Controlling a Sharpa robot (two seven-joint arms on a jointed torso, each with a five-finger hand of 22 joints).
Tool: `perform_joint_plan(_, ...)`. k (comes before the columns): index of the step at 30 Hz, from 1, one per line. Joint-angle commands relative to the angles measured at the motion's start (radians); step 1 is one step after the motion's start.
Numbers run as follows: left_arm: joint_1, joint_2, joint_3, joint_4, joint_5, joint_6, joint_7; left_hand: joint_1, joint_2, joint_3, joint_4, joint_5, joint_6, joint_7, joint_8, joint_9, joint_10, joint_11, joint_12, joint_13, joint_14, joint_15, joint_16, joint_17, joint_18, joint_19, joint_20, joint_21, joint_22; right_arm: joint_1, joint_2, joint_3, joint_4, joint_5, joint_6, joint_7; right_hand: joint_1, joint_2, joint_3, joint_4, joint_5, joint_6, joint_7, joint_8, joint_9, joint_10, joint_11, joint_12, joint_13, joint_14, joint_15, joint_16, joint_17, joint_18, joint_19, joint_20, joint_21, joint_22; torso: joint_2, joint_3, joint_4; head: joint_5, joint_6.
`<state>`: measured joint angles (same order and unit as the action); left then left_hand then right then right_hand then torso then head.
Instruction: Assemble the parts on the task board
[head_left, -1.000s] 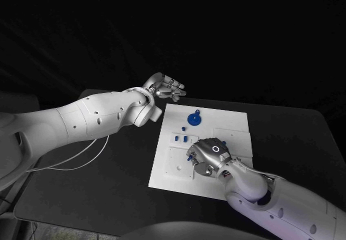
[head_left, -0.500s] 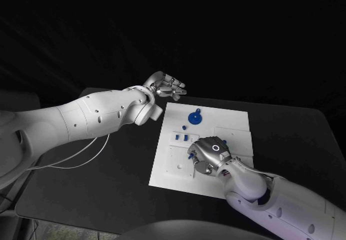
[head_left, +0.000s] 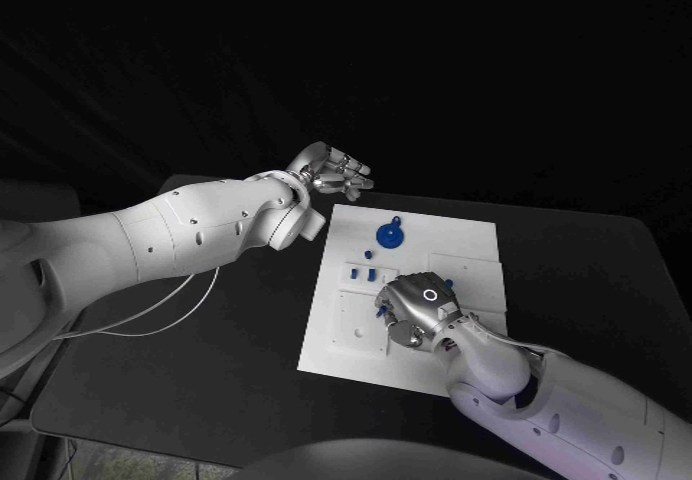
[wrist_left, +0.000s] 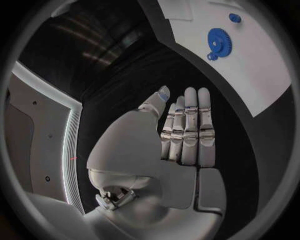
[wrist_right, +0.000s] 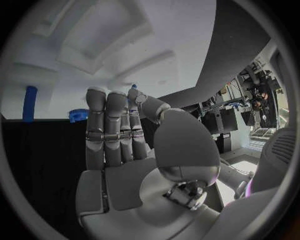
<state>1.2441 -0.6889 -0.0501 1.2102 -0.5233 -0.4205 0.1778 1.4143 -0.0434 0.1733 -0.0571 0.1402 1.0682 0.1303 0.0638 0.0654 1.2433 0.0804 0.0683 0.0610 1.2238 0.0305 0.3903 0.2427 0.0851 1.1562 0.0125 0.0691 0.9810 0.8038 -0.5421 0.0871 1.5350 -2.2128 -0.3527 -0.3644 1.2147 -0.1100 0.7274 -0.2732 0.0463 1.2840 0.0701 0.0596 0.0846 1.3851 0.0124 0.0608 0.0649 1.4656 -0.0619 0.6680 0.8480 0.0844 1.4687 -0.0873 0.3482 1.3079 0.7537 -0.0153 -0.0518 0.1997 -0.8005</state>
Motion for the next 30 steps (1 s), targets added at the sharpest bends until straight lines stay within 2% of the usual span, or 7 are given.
perform_joint_plan(1,0.001,0.001,0.001,0.001,0.005,0.012,0.004,-0.008,0.005,0.002,-0.005,0.006,-0.001,0.000,0.000,0.000,-0.008,0.002,-0.003,0.001,-0.003,0.003,-0.004,-0.001,-0.008,-0.006,-0.001,0.000,-0.001,0.000,0.002,-0.001,-0.001,-0.011,0.011,-0.003,0.003,-0.007,0.007,0.000,0.005,0.006,0.001,0.005,0.002,0.006,0.003,-0.001,0.001,-0.003,-0.007,0.006,-0.001,0.017,0.036,-0.005,0.004,0.023,0.000,0.0001,0.0000,-0.001,-0.001)
perform_joint_plan(20,0.001,0.001,0.001,0.001,0.004,0.012,0.005,-0.008,0.005,0.002,-0.005,0.006,-0.001,0.000,0.000,0.000,-0.008,0.002,-0.003,0.001,-0.003,0.003,-0.004,-0.001,-0.008,-0.006,-0.001,0.000,-0.001,0.002,0.011,-0.007,-0.015,0.006,0.021,0.001,0.002,-0.005,0.006,-0.001,0.006,0.005,0.001,0.005,0.003,0.007,0.003,-0.001,0.001,-0.003,-0.007,0.008,-0.008,0.016,0.038,-0.006,0.018,0.031,0.000,-0.0001,-0.0002,-0.003,-0.008)
perform_joint_plan(30,0.001,0.001,0.001,0.001,0.004,0.014,0.004,-0.008,0.005,0.002,-0.005,0.006,-0.001,0.000,0.000,0.000,-0.008,0.002,-0.003,0.001,-0.003,0.003,-0.004,-0.001,-0.008,-0.006,-0.001,0.000,-0.001,0.002,0.014,-0.019,-0.021,0.007,0.032,0.001,0.002,-0.005,0.006,-0.001,0.006,0.005,0.001,0.005,0.003,0.007,0.003,0.000,0.001,-0.003,-0.007,0.009,-0.008,0.016,0.038,-0.006,0.018,0.032,0.000,0.0000,0.0004,-0.002,-0.012)
